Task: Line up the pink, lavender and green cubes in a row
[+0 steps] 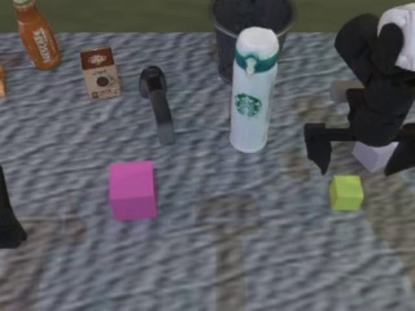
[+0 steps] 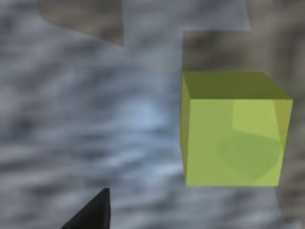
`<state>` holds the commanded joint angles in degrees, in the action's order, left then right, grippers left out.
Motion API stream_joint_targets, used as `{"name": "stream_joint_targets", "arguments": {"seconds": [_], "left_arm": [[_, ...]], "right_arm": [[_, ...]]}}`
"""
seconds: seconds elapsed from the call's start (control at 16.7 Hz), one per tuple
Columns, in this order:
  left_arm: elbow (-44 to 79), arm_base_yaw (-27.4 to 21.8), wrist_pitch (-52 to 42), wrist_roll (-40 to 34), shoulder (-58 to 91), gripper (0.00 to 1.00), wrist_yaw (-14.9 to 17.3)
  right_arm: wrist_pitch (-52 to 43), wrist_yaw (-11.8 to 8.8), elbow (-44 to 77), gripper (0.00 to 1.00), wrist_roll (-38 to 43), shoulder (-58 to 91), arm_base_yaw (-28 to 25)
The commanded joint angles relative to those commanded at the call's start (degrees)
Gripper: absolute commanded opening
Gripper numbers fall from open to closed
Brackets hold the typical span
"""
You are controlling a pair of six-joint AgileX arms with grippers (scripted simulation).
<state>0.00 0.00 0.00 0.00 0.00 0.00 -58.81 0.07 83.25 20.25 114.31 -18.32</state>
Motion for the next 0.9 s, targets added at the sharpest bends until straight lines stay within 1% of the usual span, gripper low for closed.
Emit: {"name": "stream_joint_targets", "arguments": {"seconds": [0.18,0.48,0.6,0.9], "left_arm": [[0.0,0.0,0.0,0.0,0.0,1.0,0.0],[0.0,0.0,0.0,0.0,0.0,1.0,0.0],[0.0,0.0,0.0,0.0,0.0,1.0,0.0],[0.0,0.0,0.0,0.0,0.0,1.0,0.0]], "right_arm": [[2.3,0.0,-1.3,1.0,-0.1,1.2,-0.1],[14.0,0.1,-7.0,1.0,0.2,6.7,-0.3],[17.1,0.1,-8.7,1.0,0.2,8.4,-0.4],[17.8,0.1,-9.1,1.0,0.3,8.8,-0.4]]}}
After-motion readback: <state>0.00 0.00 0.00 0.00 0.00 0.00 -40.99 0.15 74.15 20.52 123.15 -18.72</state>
